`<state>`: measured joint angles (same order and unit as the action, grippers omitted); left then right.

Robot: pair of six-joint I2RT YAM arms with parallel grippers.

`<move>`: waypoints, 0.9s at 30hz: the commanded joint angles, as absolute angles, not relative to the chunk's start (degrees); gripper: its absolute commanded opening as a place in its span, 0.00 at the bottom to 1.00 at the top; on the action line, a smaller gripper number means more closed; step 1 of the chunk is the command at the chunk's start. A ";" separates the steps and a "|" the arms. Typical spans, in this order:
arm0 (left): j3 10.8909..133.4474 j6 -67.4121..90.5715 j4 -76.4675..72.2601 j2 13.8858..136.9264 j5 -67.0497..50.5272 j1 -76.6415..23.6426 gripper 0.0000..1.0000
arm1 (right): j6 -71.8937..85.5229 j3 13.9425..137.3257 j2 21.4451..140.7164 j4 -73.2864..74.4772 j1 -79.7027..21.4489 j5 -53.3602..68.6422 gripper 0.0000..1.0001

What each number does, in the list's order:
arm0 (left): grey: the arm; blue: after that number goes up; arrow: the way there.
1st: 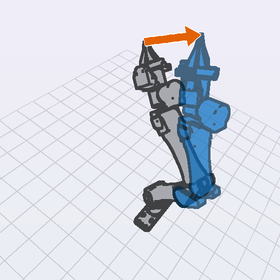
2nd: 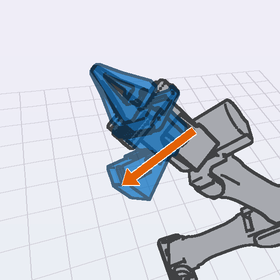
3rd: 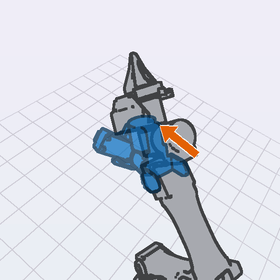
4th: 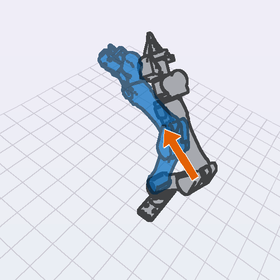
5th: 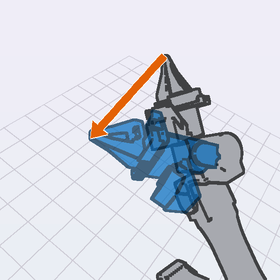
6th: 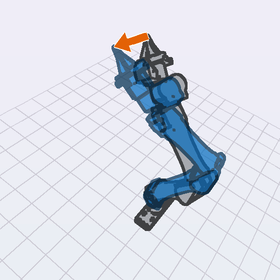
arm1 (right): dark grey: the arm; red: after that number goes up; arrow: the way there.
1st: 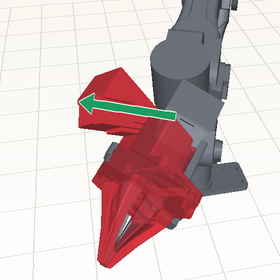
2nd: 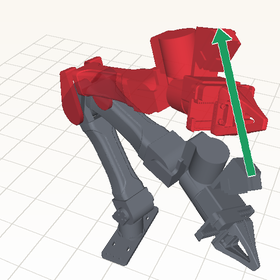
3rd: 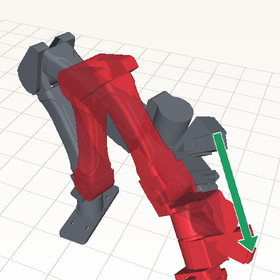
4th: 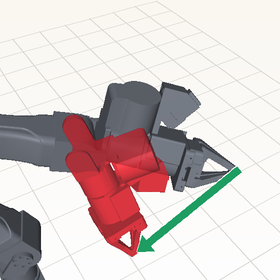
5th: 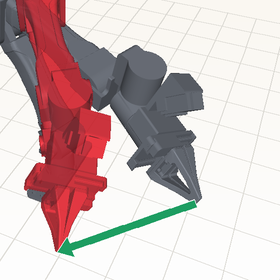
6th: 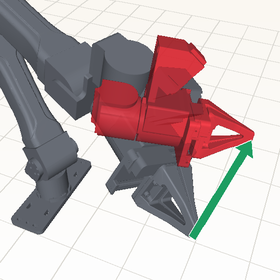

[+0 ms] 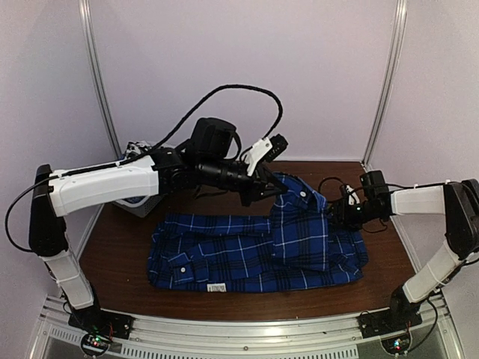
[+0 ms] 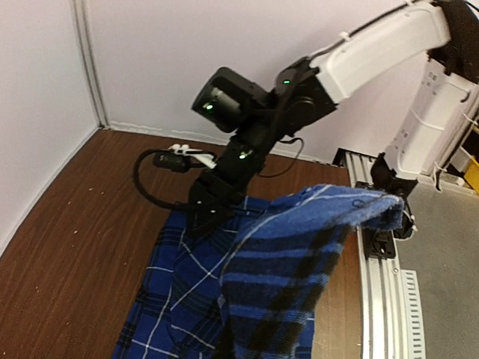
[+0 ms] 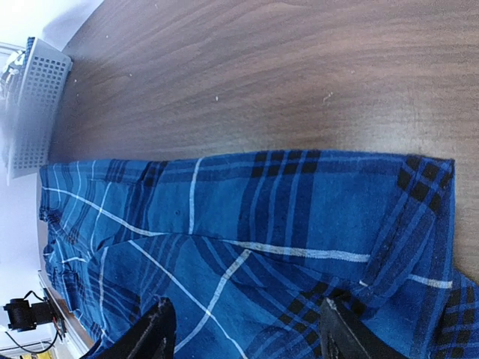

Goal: Fold and stack the long sleeve shirts
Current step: Fold the sleeve at the center of the board.

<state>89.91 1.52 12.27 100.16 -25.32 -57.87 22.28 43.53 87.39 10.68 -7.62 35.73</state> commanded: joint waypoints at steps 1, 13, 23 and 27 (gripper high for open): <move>90.21 12.00 4.62 103.05 -22.52 -52.88 0.00 | 21.74 46.57 85.34 11.08 -7.38 34.44 0.67; 67.20 28.55 -9.41 96.00 -15.27 -39.09 0.00 | 20.39 48.28 84.52 12.50 -7.12 33.06 0.68; 51.04 33.41 -15.33 86.63 -9.11 -36.83 0.00 | 20.22 46.03 86.24 10.31 -7.21 34.84 0.67; 46.42 34.67 -16.83 82.84 -7.84 -36.83 0.00 | 20.39 44.90 86.95 9.27 -7.21 35.79 0.67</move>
